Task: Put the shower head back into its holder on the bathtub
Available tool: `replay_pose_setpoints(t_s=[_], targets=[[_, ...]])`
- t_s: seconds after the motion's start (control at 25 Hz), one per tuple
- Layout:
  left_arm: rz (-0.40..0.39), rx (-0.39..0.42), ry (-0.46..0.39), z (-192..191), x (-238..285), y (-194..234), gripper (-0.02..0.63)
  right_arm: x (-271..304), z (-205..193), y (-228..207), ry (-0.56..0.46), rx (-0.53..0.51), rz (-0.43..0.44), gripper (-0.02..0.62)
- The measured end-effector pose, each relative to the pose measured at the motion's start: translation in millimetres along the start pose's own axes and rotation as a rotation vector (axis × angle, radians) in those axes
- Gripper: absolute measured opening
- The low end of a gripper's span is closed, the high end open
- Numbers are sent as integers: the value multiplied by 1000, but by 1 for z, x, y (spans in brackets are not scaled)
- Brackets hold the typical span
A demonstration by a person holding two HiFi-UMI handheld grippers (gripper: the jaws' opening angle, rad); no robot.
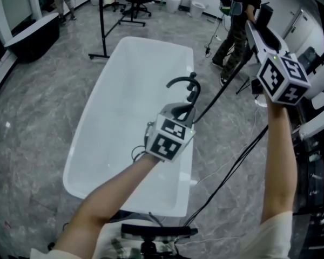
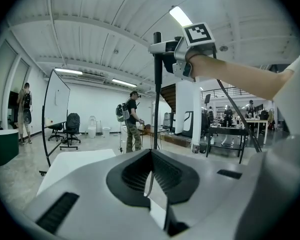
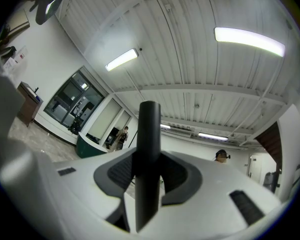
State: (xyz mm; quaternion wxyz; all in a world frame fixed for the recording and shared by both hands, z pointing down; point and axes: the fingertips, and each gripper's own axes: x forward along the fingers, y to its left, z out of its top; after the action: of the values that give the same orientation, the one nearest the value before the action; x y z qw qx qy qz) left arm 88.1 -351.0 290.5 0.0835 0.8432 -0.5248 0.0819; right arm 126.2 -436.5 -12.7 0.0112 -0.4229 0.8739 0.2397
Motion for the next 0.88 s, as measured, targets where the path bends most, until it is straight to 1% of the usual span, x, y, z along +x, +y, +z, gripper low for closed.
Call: replay_pose_setpoints(t_s=[0.4,0.56,0.68,0.88], targets=[[13,-13,33,-18,7,2,8,-3,-51,2,52,34,1,135],[15,-14,41,-26,8,2,8,-1,-67,7,71,28,5,135],[19,-18,48,-28,12,2,8,3,-69,0,68,11,-2,135],[31,-26,57,-33,13,10,6,13,-54,-4,37,-21,-3,135]])
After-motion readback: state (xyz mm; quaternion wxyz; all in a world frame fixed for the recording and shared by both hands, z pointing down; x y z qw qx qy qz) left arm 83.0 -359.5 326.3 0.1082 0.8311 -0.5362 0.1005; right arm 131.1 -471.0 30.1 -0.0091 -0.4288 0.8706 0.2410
